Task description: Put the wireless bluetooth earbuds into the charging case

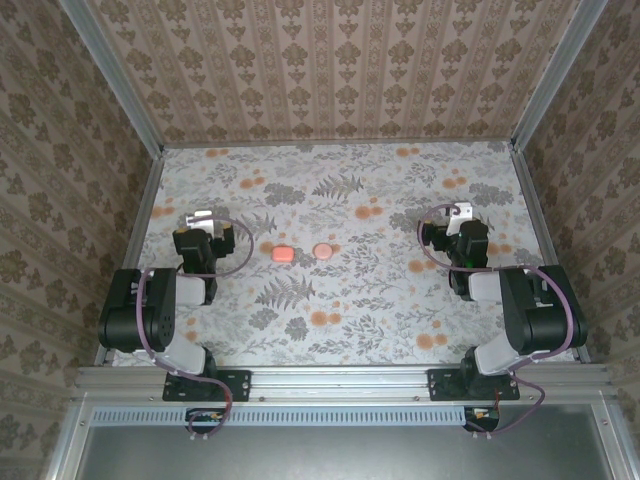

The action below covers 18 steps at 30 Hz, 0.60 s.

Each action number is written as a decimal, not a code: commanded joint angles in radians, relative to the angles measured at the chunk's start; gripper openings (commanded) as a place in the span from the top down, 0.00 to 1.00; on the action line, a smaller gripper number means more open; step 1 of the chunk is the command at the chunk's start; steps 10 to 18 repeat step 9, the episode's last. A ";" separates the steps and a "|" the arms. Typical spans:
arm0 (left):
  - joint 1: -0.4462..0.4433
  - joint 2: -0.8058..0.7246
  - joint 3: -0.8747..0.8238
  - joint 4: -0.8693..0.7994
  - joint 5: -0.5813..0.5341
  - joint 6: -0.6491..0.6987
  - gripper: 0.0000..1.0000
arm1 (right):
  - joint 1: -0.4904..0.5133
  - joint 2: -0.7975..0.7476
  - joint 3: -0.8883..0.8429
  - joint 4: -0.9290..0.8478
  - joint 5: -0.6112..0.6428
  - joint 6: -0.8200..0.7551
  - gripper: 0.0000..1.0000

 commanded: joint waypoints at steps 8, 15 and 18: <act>0.020 -0.012 0.019 -0.014 0.038 -0.023 0.00 | 0.001 0.005 0.010 -0.008 0.011 0.010 0.00; 0.019 -0.014 0.013 -0.008 0.033 -0.024 0.00 | 0.001 0.005 0.009 -0.008 0.011 0.009 0.00; 0.019 -0.014 0.013 -0.008 0.033 -0.024 0.00 | 0.001 0.005 0.009 -0.008 0.011 0.009 0.00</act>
